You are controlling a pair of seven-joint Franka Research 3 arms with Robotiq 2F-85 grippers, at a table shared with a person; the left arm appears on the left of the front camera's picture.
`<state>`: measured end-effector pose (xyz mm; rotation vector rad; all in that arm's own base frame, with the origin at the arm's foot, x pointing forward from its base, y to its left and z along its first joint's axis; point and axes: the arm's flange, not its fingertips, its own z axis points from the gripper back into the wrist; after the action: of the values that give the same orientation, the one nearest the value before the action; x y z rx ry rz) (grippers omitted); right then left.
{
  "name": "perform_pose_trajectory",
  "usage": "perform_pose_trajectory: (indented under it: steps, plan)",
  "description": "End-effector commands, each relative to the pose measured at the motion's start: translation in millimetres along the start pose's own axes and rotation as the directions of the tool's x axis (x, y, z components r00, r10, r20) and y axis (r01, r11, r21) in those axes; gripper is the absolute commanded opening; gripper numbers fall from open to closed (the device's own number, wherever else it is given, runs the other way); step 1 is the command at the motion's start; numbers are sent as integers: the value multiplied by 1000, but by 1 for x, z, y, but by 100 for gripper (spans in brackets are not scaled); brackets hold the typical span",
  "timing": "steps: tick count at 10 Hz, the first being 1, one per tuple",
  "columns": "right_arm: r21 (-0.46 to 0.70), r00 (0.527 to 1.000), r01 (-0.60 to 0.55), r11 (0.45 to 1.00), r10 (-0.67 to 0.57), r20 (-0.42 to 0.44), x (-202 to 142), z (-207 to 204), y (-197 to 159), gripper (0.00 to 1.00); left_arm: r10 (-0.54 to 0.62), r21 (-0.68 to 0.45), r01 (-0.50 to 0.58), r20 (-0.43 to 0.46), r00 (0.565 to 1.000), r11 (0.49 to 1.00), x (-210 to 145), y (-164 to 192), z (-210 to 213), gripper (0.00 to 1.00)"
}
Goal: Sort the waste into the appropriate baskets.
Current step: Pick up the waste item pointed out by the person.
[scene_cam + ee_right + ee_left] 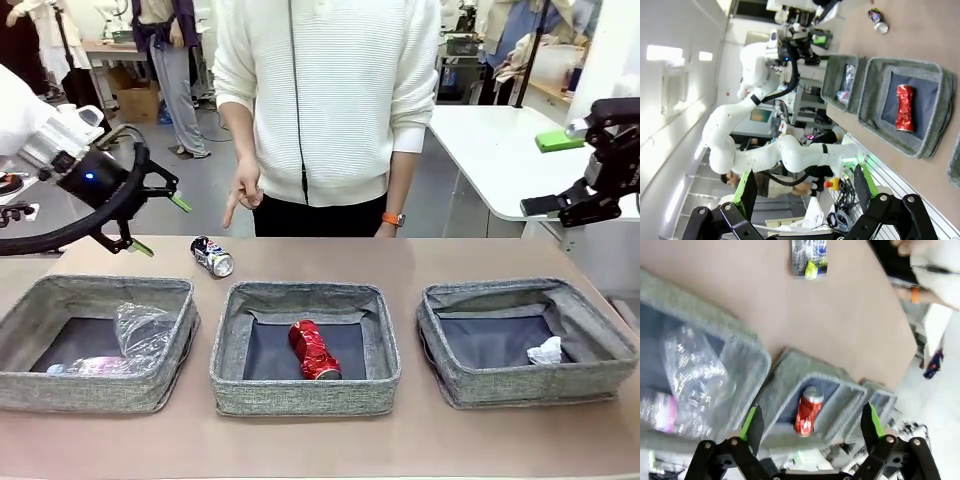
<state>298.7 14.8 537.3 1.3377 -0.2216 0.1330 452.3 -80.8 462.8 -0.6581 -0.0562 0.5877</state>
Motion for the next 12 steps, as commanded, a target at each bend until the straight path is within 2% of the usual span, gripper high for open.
perform_pose_trajectory:
  steps: [1,3,5,8,12]
  plan:
    - [21,1000,4,1000,-4,11,0,-2,3,100,-185,83,175,139,973,981,37,-30,-37,100]
    - [21,1000,4,1000,-4,11,0,-2,3,100,-230,153,210,129,965,966,57,-42,-56,100]
    - [21,1000,4,1000,-4,11,0,-2,3,100,-220,226,195,92,971,954,75,-46,-78,100]
    - [21,1000,4,1000,-4,11,0,-2,3,100,-184,316,137,122,975,939,95,-47,-111,100]
    - [21,1000,4,1000,-4,11,0,-2,3,100,-133,344,89,109,985,935,110,-38,-134,100]
